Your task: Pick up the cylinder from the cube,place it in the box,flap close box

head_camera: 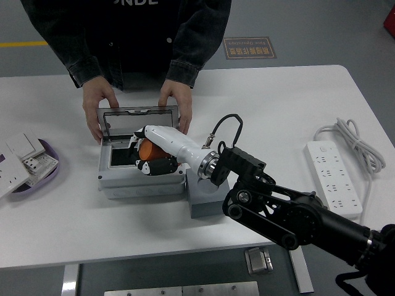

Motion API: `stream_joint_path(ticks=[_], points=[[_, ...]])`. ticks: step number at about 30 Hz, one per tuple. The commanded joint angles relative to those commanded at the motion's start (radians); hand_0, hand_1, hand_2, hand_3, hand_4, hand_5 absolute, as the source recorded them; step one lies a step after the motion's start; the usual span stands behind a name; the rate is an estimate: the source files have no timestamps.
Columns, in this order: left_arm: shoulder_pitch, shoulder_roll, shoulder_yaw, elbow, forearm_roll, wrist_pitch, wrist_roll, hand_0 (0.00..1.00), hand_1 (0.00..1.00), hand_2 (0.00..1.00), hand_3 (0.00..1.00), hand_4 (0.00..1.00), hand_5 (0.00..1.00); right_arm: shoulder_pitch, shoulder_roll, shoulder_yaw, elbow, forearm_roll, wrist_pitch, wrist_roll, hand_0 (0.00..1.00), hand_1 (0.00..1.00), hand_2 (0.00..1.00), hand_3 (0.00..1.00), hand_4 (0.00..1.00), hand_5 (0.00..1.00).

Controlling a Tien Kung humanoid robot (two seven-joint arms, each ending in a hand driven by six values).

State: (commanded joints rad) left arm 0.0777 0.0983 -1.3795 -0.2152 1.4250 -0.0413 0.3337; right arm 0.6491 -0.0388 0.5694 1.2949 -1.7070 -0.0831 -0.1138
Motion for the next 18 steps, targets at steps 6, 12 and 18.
stream_joint_path(ticks=[6,12,18], points=[[0.0,0.002,-0.005,-0.001,0.008,-0.001,0.002,0.606,0.603,0.556,0.601,0.671,0.219,0.029,0.025,-0.024,-0.03,-0.007,-0.005,-0.012,0.42,0.46,0.478,0.43,0.051,0.002],[-0.001,0.003,-0.007,-0.001,0.014,-0.002,0.003,0.605,0.604,0.556,0.601,0.672,0.221,0.038,0.039,-0.039,-0.073,-0.032,-0.008,0.003,0.506,0.516,0.514,0.456,0.054,0.002],[-0.001,0.003,-0.008,-0.001,0.017,-0.004,0.003,0.606,0.603,0.555,0.601,0.671,0.221,0.044,0.039,-0.044,-0.104,-0.111,-0.019,-0.01,0.757,0.677,0.653,0.645,0.203,0.037]])
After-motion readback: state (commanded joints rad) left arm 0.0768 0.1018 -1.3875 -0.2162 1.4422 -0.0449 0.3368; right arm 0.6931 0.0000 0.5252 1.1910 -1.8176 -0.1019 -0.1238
